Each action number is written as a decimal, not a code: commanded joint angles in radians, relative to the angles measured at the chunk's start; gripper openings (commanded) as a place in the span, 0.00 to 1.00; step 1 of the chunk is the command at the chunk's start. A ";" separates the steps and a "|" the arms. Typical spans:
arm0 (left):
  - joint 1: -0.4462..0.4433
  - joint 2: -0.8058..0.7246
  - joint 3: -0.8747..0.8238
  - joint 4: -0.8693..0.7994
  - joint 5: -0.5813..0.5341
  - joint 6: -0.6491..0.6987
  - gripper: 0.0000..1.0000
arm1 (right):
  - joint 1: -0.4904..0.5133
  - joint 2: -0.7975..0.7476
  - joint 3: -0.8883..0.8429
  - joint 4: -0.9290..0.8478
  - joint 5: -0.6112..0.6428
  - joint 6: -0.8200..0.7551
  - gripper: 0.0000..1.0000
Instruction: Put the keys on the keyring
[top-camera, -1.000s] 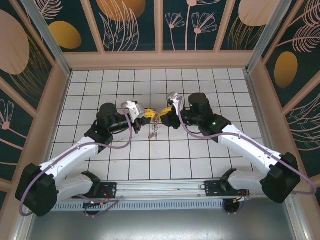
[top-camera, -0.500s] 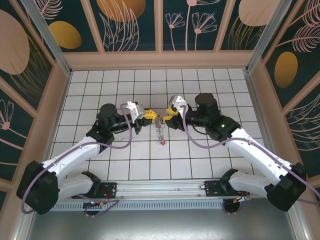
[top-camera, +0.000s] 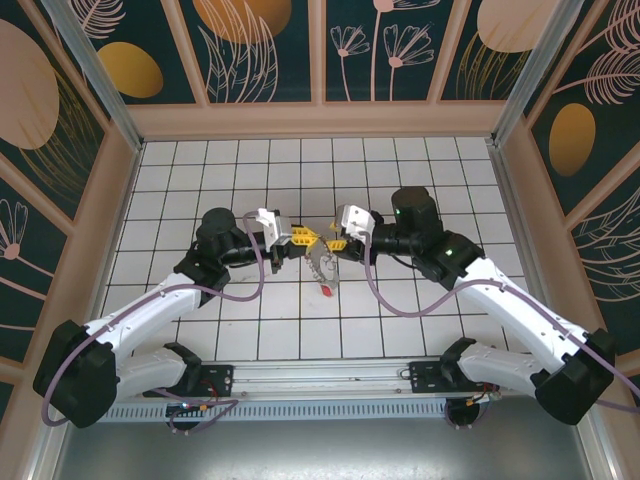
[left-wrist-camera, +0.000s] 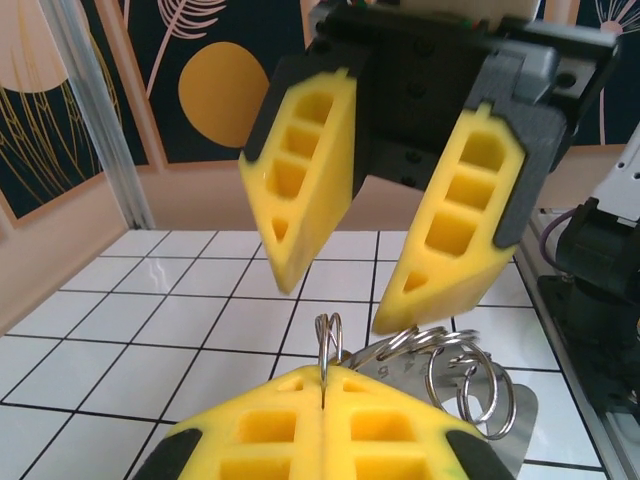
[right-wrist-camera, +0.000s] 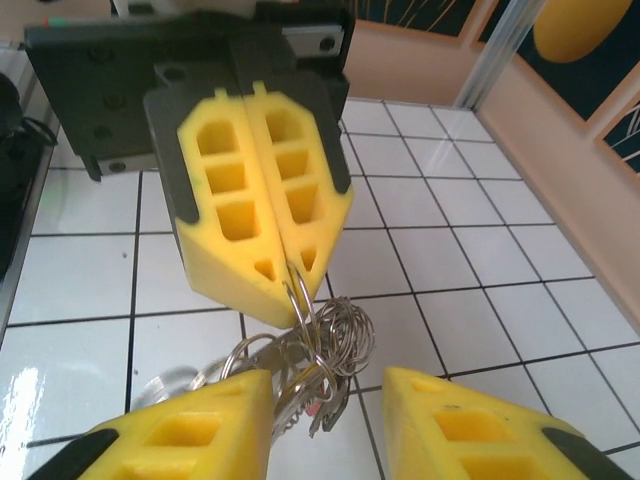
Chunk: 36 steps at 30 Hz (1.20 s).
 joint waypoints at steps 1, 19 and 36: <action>-0.008 -0.010 -0.002 0.081 0.051 0.031 0.00 | -0.004 0.007 0.029 -0.011 -0.040 -0.050 0.32; -0.036 0.036 0.027 0.085 0.086 0.057 0.00 | 0.030 0.012 0.025 -0.032 -0.053 -0.079 0.21; -0.040 0.033 0.022 0.136 0.081 0.046 0.00 | 0.023 0.031 0.009 -0.070 -0.064 -0.052 0.24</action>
